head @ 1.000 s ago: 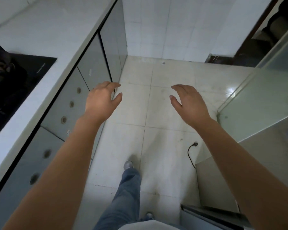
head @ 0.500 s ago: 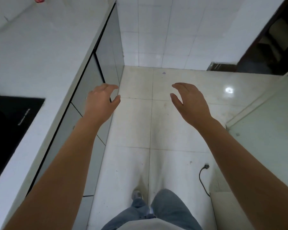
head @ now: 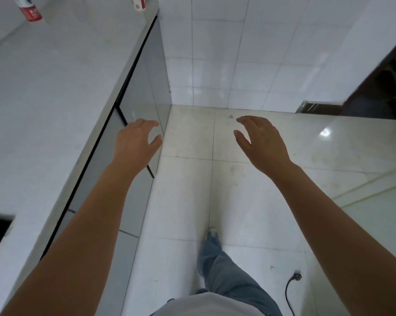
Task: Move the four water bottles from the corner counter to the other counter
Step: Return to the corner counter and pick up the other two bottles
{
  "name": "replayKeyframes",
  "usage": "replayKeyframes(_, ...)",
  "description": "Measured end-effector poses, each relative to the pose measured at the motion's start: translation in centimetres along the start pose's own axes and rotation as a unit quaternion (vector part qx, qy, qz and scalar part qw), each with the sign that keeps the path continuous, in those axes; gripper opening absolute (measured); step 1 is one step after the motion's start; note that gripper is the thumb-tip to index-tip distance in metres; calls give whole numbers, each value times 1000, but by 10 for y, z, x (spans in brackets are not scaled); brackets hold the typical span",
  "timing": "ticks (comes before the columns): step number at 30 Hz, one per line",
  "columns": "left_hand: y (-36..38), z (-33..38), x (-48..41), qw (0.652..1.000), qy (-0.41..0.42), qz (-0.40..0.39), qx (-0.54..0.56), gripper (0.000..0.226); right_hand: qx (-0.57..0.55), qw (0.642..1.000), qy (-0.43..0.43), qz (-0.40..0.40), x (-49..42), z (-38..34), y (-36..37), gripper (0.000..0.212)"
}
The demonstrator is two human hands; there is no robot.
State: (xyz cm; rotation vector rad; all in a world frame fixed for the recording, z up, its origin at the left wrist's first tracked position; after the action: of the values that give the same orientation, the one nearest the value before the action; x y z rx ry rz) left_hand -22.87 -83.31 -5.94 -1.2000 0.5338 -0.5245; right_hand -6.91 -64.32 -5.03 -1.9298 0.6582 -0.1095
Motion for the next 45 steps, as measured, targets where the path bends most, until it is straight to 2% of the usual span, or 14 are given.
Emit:
replayKeyframes(9,3,9,-151,999,-20,25,28,38,1,1000,-18,-18,-159,44,5,36)
replayKeyframes(15,16,-9,-238,999,-43,9,8,41,10,999,-27,-38,-248,54,24,38)
replayKeyframes(30,8,-88,-498,999,-2,47,14,39,10,1000,2,-20,-496,40,86,38)
replayKeyframes(37,11,-114,-579,998,-8,53,16,38,5,1000,-1,-23,-580,40,108,37)
replayKeyframes(45,24,-136,-667,997,-53,64,-1,39,-4,998,-54,-44,-695,53,138,38)
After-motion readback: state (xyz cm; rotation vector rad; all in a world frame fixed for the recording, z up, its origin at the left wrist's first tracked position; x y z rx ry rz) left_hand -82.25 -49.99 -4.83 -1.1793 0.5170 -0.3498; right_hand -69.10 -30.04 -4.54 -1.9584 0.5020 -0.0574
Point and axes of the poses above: each hand's wrist, its own x-axis away from the middle knuckle, its own y-axis out of the palm, z = x × y, the point moved 9 cm from there along -x, towards the middle knuckle, and after that the axes turned 5 degrees about -x, right-handed, at the moved point
